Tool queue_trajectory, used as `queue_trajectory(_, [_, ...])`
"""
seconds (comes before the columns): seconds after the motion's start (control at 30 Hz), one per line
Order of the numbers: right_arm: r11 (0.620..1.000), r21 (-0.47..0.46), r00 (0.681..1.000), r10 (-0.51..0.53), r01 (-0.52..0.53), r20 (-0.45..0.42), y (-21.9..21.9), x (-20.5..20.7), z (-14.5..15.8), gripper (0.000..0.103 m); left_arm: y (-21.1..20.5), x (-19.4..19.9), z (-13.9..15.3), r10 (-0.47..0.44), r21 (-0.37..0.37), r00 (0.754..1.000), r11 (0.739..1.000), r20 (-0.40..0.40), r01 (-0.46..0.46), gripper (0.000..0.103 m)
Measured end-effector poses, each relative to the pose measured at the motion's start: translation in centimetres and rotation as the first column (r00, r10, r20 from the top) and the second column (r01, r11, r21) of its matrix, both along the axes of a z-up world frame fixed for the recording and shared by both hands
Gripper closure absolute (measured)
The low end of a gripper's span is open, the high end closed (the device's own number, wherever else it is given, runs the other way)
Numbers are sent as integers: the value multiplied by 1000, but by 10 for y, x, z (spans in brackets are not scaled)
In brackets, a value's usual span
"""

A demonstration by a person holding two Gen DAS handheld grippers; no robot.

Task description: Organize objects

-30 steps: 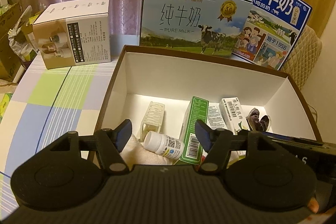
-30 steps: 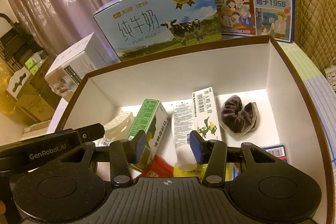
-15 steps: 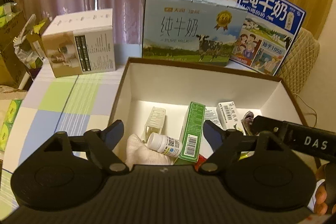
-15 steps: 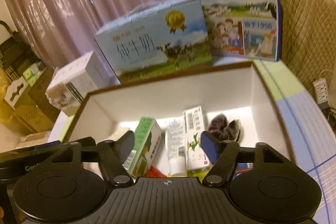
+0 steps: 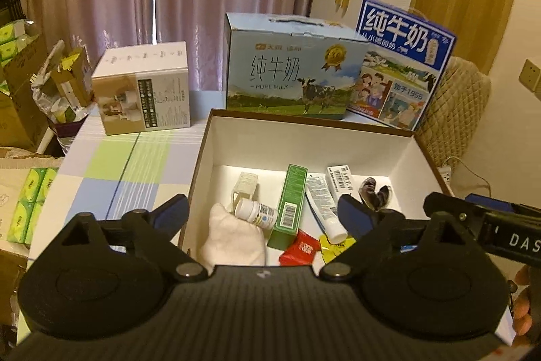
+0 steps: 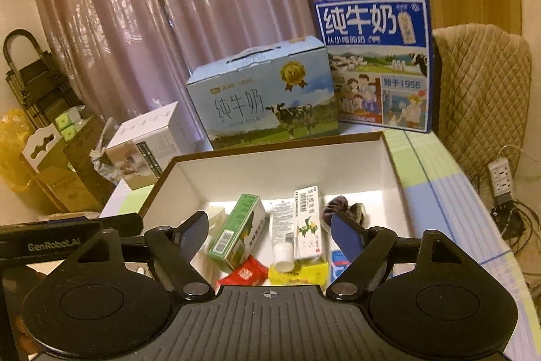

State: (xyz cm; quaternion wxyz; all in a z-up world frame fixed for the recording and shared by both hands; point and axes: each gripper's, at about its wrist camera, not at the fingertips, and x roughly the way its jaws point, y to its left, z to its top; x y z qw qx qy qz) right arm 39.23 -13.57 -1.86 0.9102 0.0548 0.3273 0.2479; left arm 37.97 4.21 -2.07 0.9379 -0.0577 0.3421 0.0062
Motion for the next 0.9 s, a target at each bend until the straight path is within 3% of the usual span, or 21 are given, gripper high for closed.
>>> queue_trajectory(0.23, [1000, -4, 1000, 3, -3, 17, -21, -46, 8, 25, -1, -53, 12, -4, 7, 1000, 1000, 18, 4, 1])
queue_trajectory(0.5, [1000, -26, 999, 2, 0, 50, -38, -100, 20, 25, 6, -110, 28, -1, -23, 1000, 1000, 27, 2, 1])
queue_trajectory(0.9, [999, -30, 999, 32, -32, 13, -56, -174, 30, 25, -7, -200, 42, 9, 47, 999, 999, 46, -11, 1])
